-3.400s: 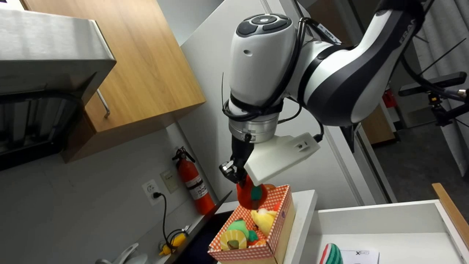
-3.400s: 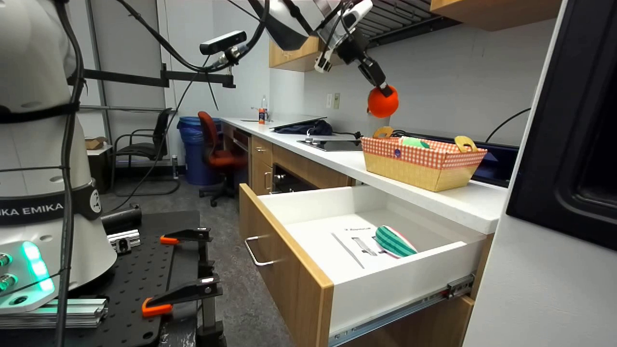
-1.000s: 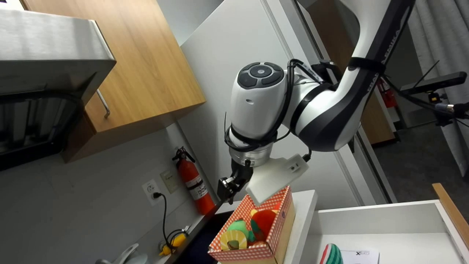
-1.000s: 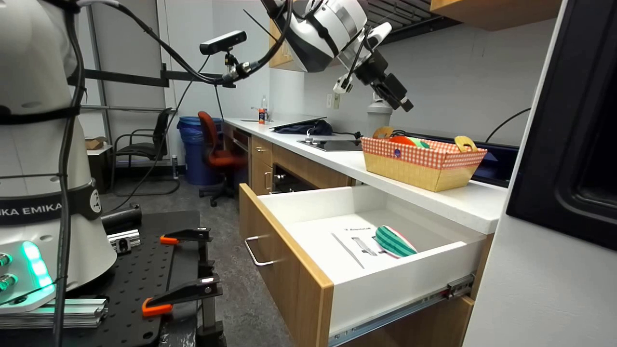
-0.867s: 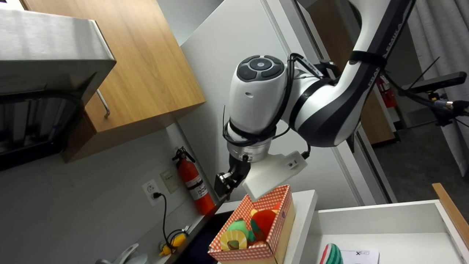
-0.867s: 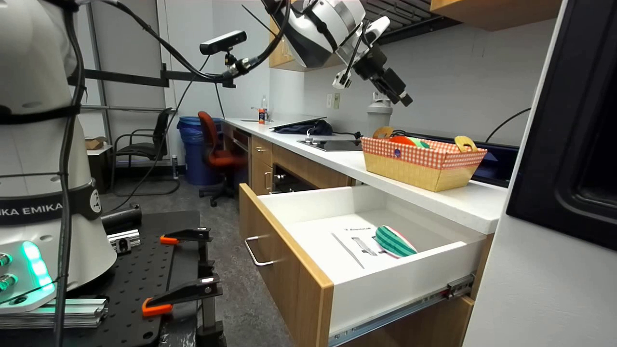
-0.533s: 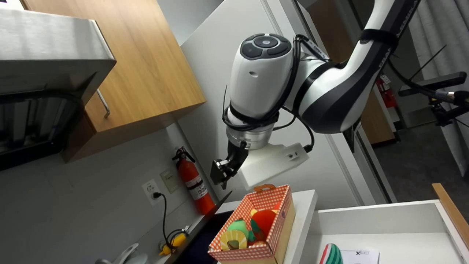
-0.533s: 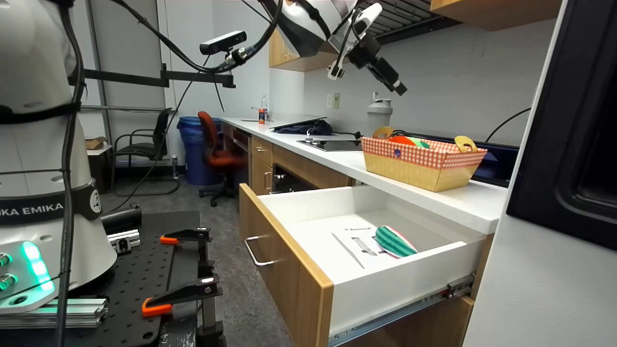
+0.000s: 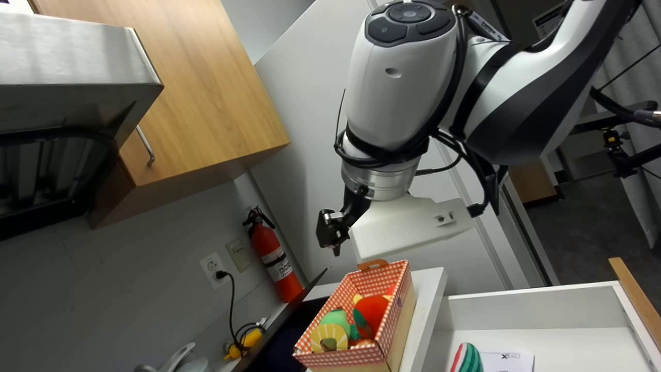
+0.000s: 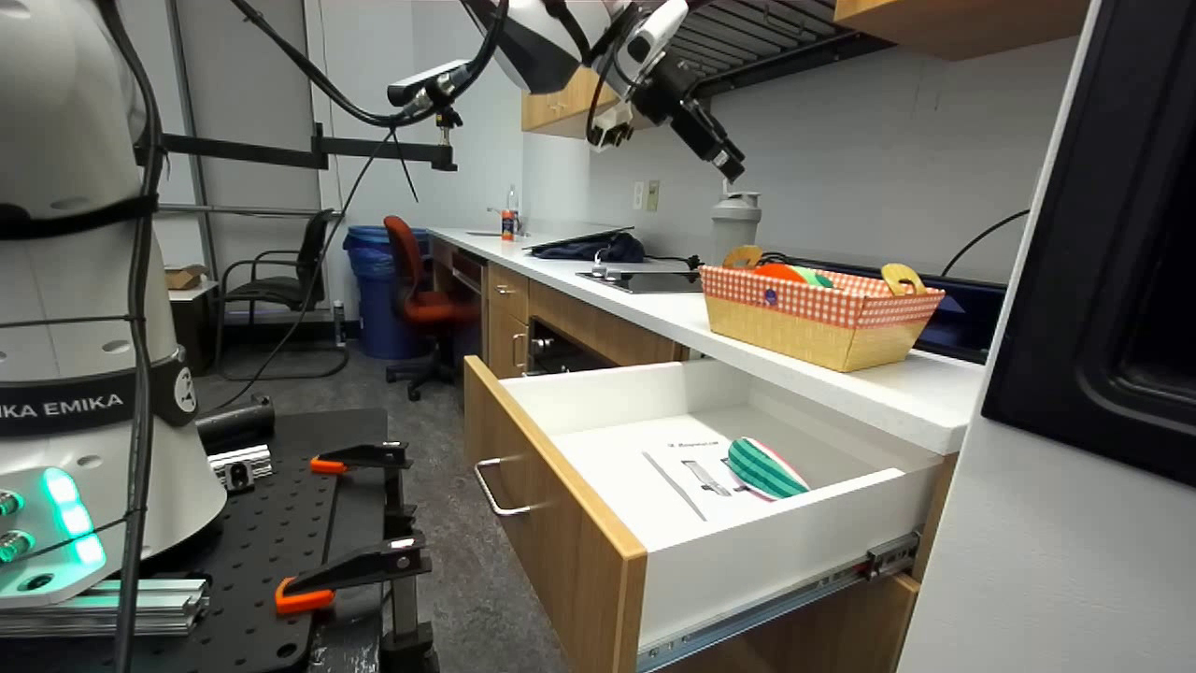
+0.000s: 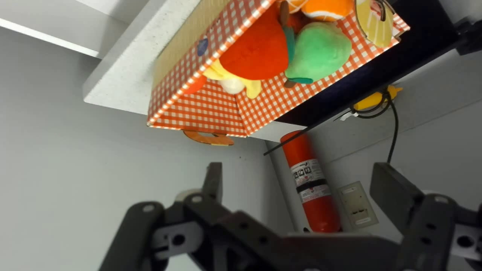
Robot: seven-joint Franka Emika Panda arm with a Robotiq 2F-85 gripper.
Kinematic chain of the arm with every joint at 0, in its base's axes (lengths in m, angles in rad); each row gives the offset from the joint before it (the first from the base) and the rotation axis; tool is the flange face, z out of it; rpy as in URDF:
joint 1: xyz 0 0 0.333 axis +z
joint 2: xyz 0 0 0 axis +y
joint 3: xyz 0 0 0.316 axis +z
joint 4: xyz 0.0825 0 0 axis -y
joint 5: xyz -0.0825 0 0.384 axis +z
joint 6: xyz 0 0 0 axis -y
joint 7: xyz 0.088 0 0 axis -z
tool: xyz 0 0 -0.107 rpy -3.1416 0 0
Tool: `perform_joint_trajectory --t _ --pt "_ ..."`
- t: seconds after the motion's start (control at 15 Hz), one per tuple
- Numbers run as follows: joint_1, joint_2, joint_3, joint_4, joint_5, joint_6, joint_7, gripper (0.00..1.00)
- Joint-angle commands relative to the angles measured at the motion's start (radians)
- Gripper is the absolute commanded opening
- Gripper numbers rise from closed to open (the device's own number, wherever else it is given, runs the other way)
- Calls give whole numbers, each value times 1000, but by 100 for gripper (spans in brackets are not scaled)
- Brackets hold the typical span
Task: Remove the banana and tomato plush toys from the open drawer and put them inside the basket
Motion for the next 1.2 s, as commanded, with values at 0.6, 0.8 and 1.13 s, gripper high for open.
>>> perform_joint_trajectory --t 0.6,0.8,1.13 --pt "-60 -111 78 -169 45 -121 278 100" --pt "-75 -116 74 -193 45 -118 290 100" --pt "-97 -116 69 -233 48 -112 286 100"
